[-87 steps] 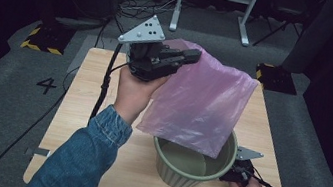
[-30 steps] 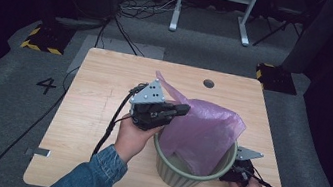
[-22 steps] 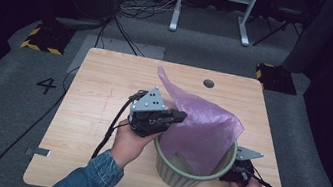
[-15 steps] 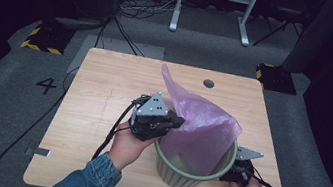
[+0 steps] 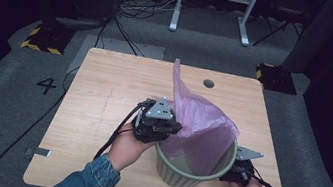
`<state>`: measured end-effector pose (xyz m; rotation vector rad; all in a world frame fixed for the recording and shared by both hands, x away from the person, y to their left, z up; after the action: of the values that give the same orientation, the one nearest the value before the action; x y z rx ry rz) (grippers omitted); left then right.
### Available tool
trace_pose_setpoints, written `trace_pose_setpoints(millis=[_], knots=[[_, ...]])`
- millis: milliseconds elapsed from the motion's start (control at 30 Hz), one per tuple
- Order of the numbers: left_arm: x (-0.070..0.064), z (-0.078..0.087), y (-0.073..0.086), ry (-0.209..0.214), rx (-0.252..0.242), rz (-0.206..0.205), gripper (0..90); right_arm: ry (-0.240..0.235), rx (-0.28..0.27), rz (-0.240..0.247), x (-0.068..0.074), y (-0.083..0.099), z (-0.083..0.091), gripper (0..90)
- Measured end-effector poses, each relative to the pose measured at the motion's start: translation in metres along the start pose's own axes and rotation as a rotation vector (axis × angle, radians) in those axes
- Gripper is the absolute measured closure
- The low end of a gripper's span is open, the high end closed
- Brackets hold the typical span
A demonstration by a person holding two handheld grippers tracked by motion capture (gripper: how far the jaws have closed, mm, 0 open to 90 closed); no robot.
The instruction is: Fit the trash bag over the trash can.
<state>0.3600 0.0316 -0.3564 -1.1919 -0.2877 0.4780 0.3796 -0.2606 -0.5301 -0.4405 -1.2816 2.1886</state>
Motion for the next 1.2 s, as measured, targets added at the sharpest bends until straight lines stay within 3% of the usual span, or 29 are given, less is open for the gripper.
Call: trace_pose_setpoints(millis=[33,100,200,367,500,533,667,833,900,967,1000,1033,1167,1200], knots=[[0.001,0.001,0.000,-0.014,-0.010,0.002,67.8,0.000,0.001,0.000,0.000,0.000,0.000,28.2],[0.003,0.007,-0.002,-0.019,-0.053,0.010,61.2,0.001,0.001,-0.001,0.000,0.000,0.000,28.3],[0.003,0.012,-0.003,-0.033,-0.078,-0.004,51.2,0.003,0.002,0.001,-0.001,0.000,0.000,26.0],[0.006,0.024,-0.005,-0.053,-0.122,-0.012,47.9,0.026,0.017,-0.013,-0.004,0.001,0.002,23.7],[0.012,0.033,-0.006,-0.078,-0.158,-0.010,45.9,0.050,0.064,-0.027,-0.009,0.000,0.009,32.8],[0.014,0.036,-0.006,-0.081,-0.163,-0.007,45.6,0.075,0.093,-0.043,-0.013,-0.001,0.014,32.2],[0.025,0.044,-0.004,-0.094,-0.179,0.019,45.5,0.089,0.079,-0.056,-0.018,-0.006,0.025,34.1],[0.033,0.049,0.000,-0.051,-0.204,0.032,43.5,0.113,0.028,-0.034,-0.023,-0.024,0.047,33.9],[0.037,0.050,0.002,-0.065,-0.195,0.034,41.9,0.130,-0.024,-0.019,-0.026,-0.043,0.065,32.9],[0.041,0.051,0.004,-0.065,-0.192,0.048,41.9,0.132,-0.044,-0.016,-0.027,-0.051,0.071,32.7],[0.043,0.051,0.005,-0.068,-0.189,0.053,42.0,0.136,-0.077,-0.003,-0.027,-0.067,0.082,31.7],[0.045,0.051,0.005,-0.076,-0.185,0.054,42.0,0.136,-0.077,-0.003,-0.027,-0.067,0.082,31.7],[0.055,0.050,0.013,-0.081,-0.172,0.027,41.4,0.146,-0.091,0.062,-0.026,-0.102,0.098,31.6],[0.055,0.050,0.013,-0.081,-0.172,0.027,41.3,0.146,-0.091,0.062,-0.026,-0.102,0.098,31.6]])
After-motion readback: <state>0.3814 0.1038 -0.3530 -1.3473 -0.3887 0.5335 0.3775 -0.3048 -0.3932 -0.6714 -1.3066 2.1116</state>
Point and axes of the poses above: each handheld gripper's, and its own axes: z roughly backward along the jaws, y roughly out of its underside, x roughly to its left, the point moved 4 cm from there along -z, roughly forward along the jaws, and after that the axes turned 12 degrees about -x, right-handed, at the moved point
